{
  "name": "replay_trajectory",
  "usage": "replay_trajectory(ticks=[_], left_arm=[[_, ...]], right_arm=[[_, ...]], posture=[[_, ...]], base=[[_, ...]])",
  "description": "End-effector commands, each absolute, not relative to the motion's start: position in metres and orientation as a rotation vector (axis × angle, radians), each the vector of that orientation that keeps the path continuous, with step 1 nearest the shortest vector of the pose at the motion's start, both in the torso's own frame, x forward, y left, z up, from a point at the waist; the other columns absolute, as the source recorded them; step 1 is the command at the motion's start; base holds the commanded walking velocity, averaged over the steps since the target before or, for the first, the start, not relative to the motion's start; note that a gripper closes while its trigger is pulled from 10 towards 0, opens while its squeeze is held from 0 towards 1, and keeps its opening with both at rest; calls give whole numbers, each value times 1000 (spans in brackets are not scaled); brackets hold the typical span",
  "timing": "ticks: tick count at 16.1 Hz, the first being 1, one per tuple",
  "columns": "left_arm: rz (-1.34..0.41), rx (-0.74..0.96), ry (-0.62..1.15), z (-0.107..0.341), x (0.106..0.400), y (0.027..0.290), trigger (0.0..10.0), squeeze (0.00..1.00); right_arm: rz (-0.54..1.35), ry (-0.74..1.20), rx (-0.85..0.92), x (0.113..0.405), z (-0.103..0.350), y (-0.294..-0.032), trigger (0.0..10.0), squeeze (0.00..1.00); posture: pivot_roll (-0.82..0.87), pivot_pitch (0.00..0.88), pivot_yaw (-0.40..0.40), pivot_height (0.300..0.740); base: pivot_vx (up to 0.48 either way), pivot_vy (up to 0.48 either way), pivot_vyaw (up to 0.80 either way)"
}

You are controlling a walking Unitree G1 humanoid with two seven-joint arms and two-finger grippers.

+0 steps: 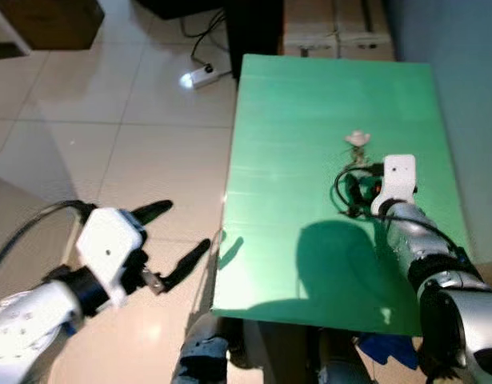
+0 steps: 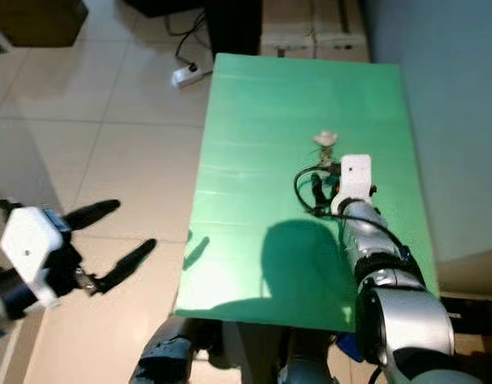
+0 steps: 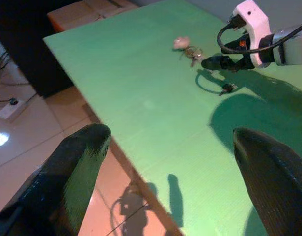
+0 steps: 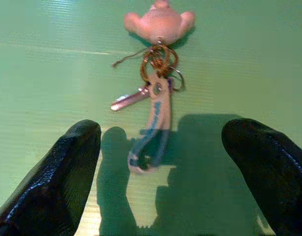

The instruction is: Hang keys on a hook

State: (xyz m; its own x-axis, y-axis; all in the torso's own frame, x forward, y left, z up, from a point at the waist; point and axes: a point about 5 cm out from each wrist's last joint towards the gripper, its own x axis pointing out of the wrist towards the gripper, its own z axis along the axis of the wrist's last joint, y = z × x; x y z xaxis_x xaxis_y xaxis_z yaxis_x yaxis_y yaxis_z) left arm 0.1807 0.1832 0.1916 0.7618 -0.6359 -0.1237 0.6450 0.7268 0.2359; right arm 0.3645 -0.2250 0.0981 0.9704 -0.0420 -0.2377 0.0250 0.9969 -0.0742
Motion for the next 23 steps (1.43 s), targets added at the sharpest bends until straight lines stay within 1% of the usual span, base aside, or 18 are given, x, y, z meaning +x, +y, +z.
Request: replay_trajectory(ticks=[1,4,7,13,14,15,23], left_arm=[[-718,294,52,199,172,188,10000,0],[-717,299,62,211,163,196,10000,0],[-744,314,117,216,151,203,10000,0],[-745,314,142,220,143,205,10000,0],[-748,307,146,220,142,204,10000,0],[-763,292,153,219,141,202,10000,0],[-807,257,170,215,141,199,10000,0]], right_arm=[[-56,277,-44,362,93,-228,10000,0],[-71,273,-43,365,97,-228,10000,0],[-125,298,-33,363,95,-232,10000,0],[-172,344,-27,360,88,-237,10000,0],[-168,358,-32,359,87,-237,9608,0],[-172,362,-20,358,86,-238,0,0],[-200,366,-1,355,84,-244,0,0]], posture=[[397,386,115,740],[445,400,125,740],[474,414,128,740],[475,418,122,740],[472,419,122,740],[465,415,123,740],[428,392,127,740]], base=[[0,0,0],[0,0,0],[0,0,0],[0,0,0],[0,0,0],[0,0,0],[0,0,0]])
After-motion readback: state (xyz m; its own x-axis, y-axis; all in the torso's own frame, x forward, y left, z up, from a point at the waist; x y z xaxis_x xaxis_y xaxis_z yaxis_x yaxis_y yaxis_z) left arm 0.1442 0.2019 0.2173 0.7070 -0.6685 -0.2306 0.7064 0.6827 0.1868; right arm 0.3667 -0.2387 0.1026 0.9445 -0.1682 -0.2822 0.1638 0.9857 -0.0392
